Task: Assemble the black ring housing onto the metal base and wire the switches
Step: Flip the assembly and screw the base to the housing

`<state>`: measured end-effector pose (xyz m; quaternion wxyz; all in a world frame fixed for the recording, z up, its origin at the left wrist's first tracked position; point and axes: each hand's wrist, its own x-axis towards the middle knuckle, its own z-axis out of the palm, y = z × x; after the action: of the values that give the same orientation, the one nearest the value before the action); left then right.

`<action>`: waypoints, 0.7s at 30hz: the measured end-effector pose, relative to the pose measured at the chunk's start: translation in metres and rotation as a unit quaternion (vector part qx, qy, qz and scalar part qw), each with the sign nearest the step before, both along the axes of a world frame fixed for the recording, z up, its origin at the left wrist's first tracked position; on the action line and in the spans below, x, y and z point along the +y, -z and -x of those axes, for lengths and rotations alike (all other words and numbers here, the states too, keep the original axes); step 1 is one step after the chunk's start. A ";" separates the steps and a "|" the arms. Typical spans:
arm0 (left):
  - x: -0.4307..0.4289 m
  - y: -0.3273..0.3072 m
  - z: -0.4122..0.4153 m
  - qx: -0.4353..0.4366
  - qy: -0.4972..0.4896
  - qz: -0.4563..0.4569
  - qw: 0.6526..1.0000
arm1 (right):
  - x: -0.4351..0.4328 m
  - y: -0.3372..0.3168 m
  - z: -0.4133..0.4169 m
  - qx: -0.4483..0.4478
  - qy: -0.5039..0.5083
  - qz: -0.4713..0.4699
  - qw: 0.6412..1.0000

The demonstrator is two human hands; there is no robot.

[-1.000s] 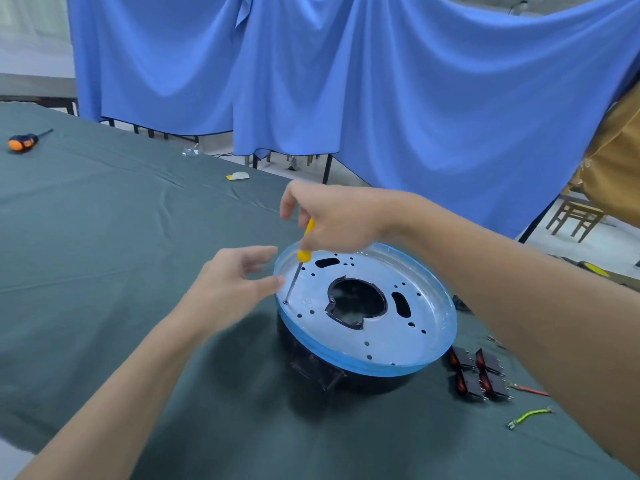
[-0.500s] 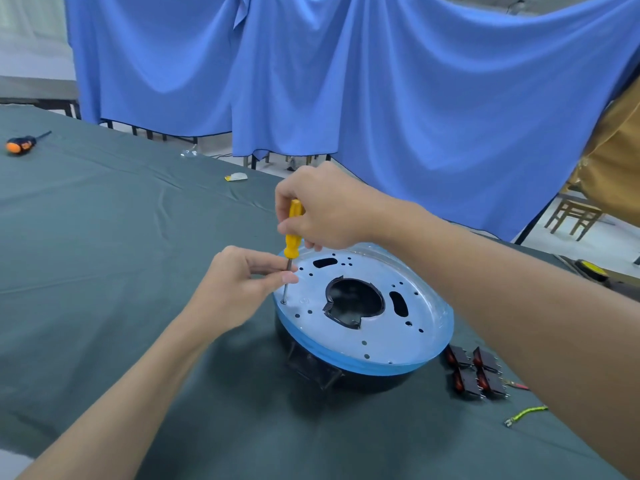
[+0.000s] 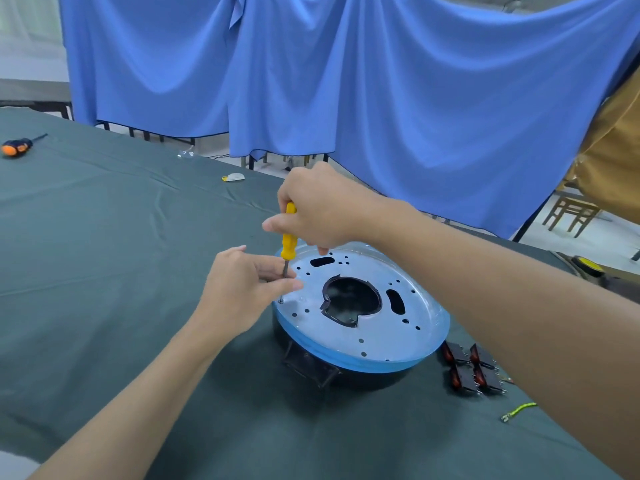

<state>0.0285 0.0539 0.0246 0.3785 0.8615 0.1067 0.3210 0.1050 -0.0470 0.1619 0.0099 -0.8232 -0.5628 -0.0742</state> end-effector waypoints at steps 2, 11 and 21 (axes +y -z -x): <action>-0.001 0.000 0.000 0.017 -0.007 -0.026 0.999 | 0.000 0.000 -0.001 -0.009 0.005 0.009 1.000; 0.001 0.002 -0.003 0.014 0.020 0.062 0.998 | -0.001 -0.001 -0.002 -0.005 0.001 0.000 1.000; 0.003 0.001 -0.005 0.024 0.024 0.030 0.999 | -0.004 -0.001 -0.001 0.001 0.010 0.027 1.000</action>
<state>0.0335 0.0568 0.0234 0.4094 0.8596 0.1044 0.2874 0.1058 -0.0511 0.1630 -0.0122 -0.8291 -0.5560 -0.0584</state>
